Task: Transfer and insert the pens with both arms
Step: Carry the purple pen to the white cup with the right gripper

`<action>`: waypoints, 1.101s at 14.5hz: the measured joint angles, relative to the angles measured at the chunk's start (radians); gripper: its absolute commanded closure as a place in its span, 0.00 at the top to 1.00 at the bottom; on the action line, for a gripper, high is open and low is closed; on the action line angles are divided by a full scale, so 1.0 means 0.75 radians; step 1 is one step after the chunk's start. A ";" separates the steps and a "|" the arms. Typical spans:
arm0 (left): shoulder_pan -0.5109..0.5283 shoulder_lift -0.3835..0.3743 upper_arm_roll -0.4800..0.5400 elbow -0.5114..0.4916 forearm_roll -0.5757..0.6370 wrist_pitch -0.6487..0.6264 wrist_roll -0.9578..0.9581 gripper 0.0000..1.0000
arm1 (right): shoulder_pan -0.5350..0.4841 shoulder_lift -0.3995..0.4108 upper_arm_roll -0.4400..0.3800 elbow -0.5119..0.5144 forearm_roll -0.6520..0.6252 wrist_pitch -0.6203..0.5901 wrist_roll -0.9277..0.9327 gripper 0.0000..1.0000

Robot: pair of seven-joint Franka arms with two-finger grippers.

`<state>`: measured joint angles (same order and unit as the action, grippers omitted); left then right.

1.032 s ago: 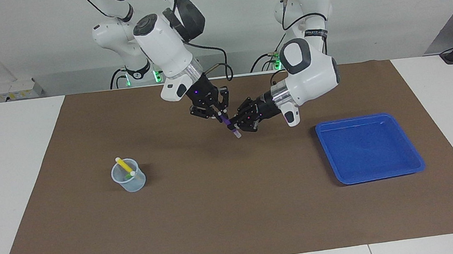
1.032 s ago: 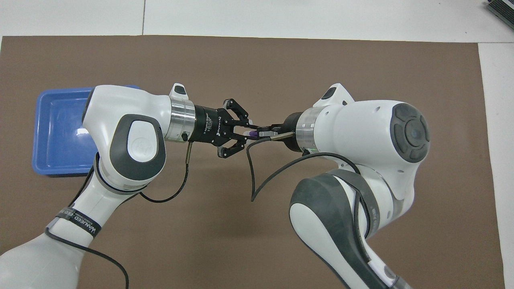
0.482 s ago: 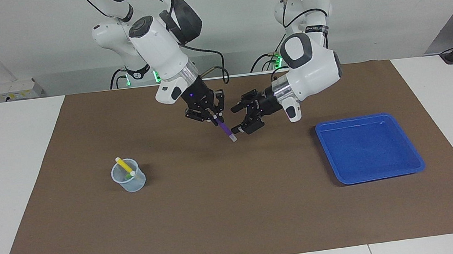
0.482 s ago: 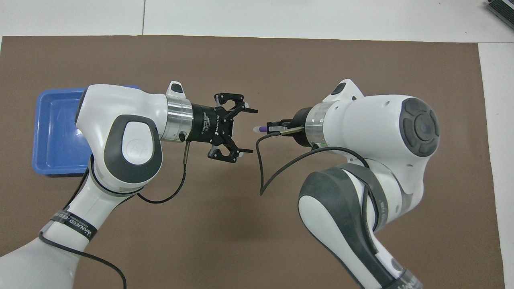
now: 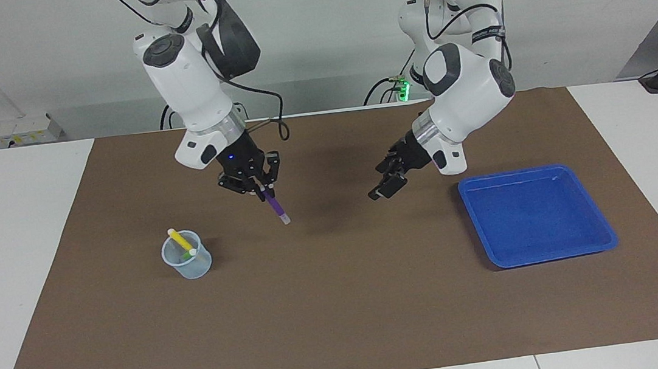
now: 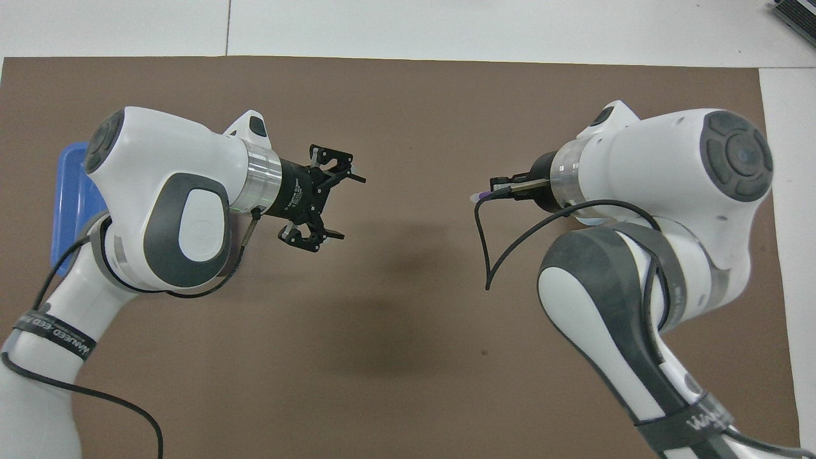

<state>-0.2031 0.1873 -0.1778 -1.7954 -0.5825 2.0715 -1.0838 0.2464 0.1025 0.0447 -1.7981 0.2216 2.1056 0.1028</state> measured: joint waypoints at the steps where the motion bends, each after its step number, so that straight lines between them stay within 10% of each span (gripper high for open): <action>1: 0.022 -0.004 0.001 0.026 0.058 -0.033 0.061 1.00 | -0.037 0.000 -0.001 0.016 -0.008 -0.048 -0.022 0.00; 9: 0.115 -0.011 0.008 0.120 0.644 -0.072 0.814 1.00 | -0.249 -0.003 -0.004 0.143 -0.231 -0.390 -0.230 0.00; 16: 0.283 -0.025 0.015 0.192 0.818 -0.101 1.443 1.00 | -0.312 0.000 -0.005 0.140 -0.359 -0.366 -0.381 0.00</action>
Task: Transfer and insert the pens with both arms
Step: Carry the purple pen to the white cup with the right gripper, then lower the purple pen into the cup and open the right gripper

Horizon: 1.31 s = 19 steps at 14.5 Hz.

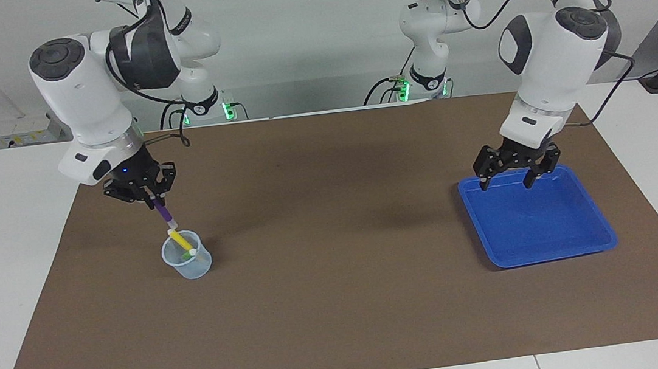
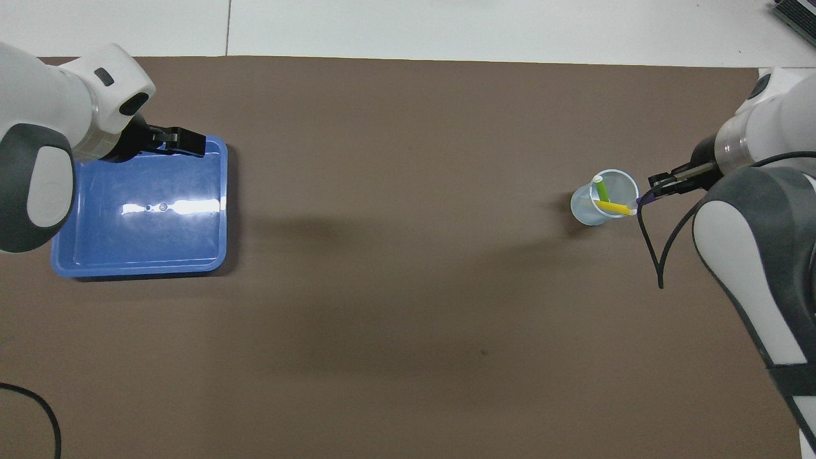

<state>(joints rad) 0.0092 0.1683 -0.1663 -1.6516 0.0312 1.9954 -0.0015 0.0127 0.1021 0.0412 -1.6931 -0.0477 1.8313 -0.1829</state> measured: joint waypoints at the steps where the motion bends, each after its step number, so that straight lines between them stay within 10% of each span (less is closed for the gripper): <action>1: 0.002 -0.012 0.000 0.008 0.042 -0.023 0.008 1.00 | -0.003 0.003 0.000 -0.007 -0.003 0.026 -0.007 0.00; 8: -0.002 -0.272 -0.012 0.039 0.082 -0.395 -0.017 1.00 | -0.007 0.058 0.001 -0.071 -0.021 0.197 -0.010 0.00; 19: -0.001 -0.285 -0.010 0.017 0.082 -0.405 -0.025 1.00 | -0.040 0.092 0.000 -0.195 -0.021 0.332 -0.010 0.00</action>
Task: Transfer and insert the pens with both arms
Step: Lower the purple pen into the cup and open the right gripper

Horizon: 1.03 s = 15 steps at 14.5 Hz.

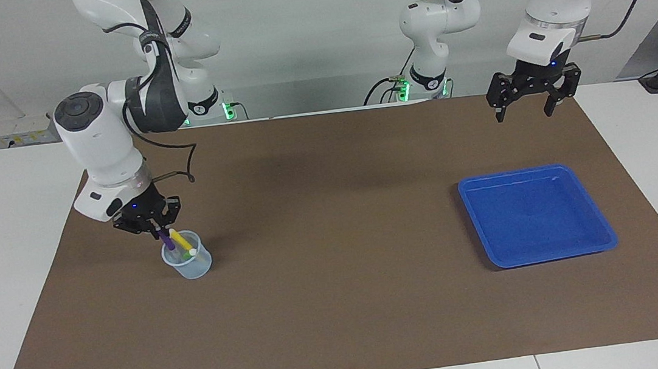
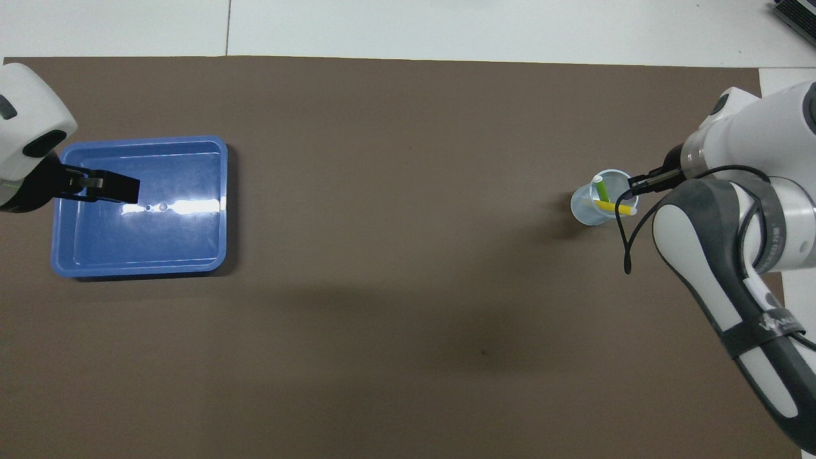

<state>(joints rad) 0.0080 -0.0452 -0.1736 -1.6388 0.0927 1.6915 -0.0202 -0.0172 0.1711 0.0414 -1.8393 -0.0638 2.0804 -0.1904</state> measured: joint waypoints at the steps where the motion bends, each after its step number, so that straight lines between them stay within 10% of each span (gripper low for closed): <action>1: 0.000 0.000 0.000 0.000 0.000 0.000 0.000 1.00 | -0.004 0.000 0.000 -0.018 0.000 0.019 0.000 0.00; 7: 0.018 0.000 0.005 -0.003 -0.032 0.000 -0.013 1.00 | -0.006 0.000 0.000 -0.090 0.000 0.089 0.000 0.00; 10: 0.106 0.000 0.010 -0.007 -0.131 0.000 -0.006 1.00 | -0.011 0.000 0.000 -0.097 0.000 0.102 0.000 0.47; 12: 0.118 0.000 0.009 -0.007 -0.144 0.000 -0.005 1.00 | -0.017 0.000 0.000 -0.098 0.000 0.102 0.000 1.00; 15: 0.118 0.000 0.003 -0.007 -0.147 0.000 -0.006 1.00 | -0.025 0.000 0.000 -0.098 0.000 0.102 0.000 1.00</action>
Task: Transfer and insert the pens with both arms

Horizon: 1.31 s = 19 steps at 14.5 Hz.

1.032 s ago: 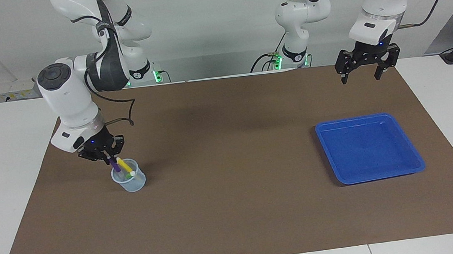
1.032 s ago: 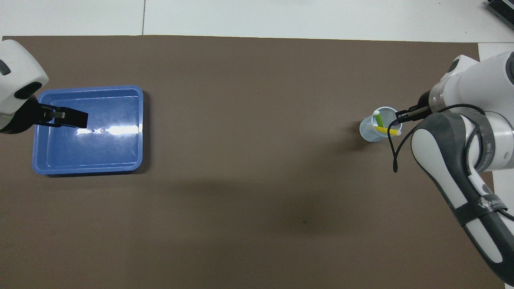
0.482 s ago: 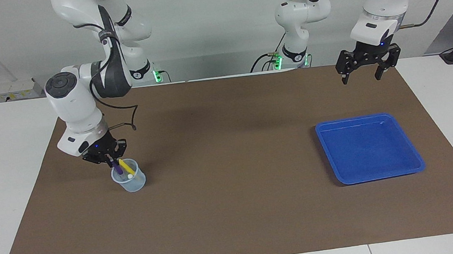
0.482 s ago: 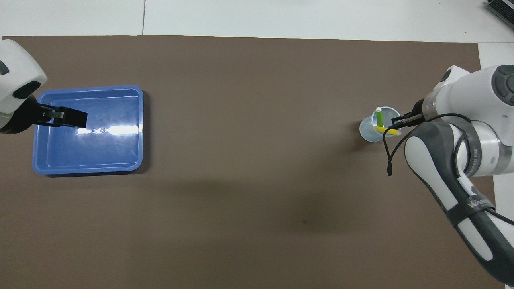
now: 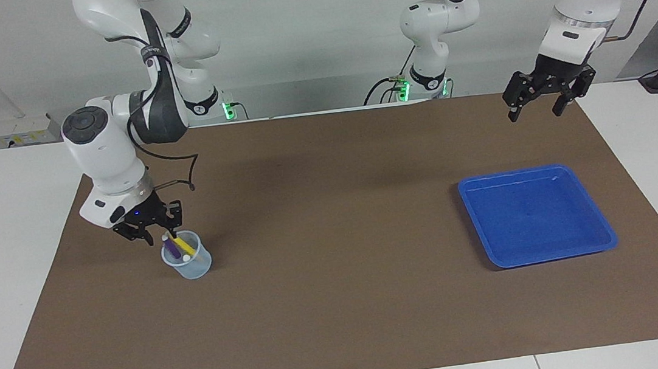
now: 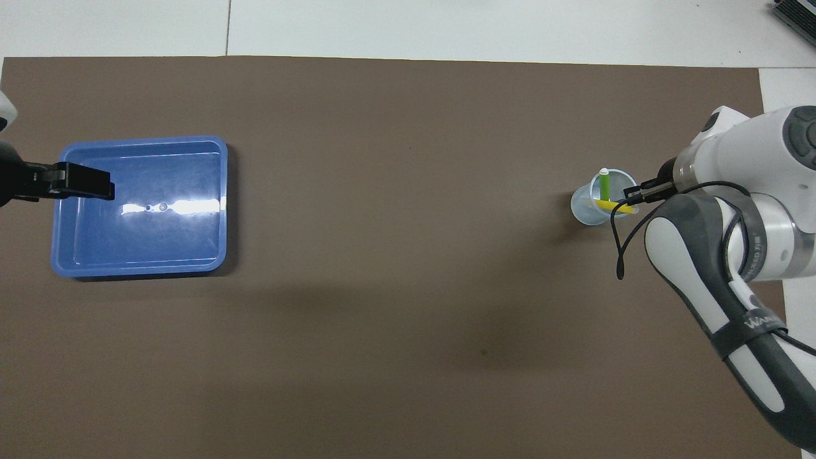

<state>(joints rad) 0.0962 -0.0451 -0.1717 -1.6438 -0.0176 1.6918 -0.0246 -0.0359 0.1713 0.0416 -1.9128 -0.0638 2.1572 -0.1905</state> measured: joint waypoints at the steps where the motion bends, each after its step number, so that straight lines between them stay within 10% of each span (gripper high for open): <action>1: 0.000 0.000 0.000 0.000 0.000 0.000 0.000 1.00 | 0.000 0.000 0.000 0.000 0.000 0.000 0.000 1.00; 8: 0.000 0.000 -0.002 0.000 -0.001 -0.001 -0.001 1.00 | 0.000 -0.019 0.002 0.035 0.000 -0.024 0.000 1.00; 19: 0.000 0.000 -0.002 0.000 -0.001 -0.001 -0.001 1.00 | 0.002 -0.396 0.006 0.143 0.117 -0.708 0.023 1.00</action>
<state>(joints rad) 0.0962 -0.0451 -0.1732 -1.6440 -0.0184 1.6913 -0.0256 -0.0344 -0.1259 0.0458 -1.8053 0.0241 1.6262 -0.1735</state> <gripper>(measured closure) 0.000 0.000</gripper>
